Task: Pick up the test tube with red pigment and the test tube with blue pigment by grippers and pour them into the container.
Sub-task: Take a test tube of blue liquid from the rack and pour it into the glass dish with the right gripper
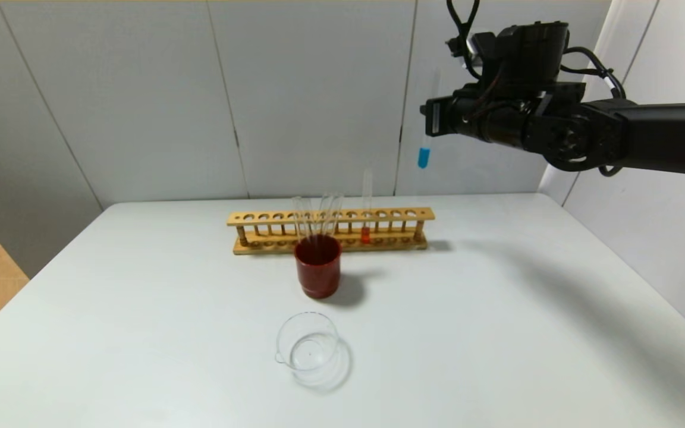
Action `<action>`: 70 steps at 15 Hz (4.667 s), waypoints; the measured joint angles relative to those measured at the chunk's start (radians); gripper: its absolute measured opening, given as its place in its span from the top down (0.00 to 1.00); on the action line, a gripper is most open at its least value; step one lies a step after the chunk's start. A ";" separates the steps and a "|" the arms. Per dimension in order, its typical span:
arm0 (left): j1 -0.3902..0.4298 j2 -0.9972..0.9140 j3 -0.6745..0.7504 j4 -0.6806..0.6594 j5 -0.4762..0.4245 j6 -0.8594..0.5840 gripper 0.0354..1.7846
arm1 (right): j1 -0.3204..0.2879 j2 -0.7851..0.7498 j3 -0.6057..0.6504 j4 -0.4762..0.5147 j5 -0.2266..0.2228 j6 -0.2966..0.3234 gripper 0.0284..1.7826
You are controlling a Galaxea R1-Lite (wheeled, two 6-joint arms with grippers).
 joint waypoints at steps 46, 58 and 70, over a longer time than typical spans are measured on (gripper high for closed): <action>0.000 0.000 0.000 0.000 0.000 0.000 0.04 | 0.324 -0.571 0.852 0.016 -0.036 -0.020 0.86; 0.000 0.000 0.000 0.000 0.000 0.000 0.04 | 0.434 -0.396 0.853 0.002 -0.071 -0.082 0.86; 0.000 0.000 0.000 0.000 0.000 0.000 0.04 | 0.463 -0.314 0.828 0.009 -0.076 -0.337 0.86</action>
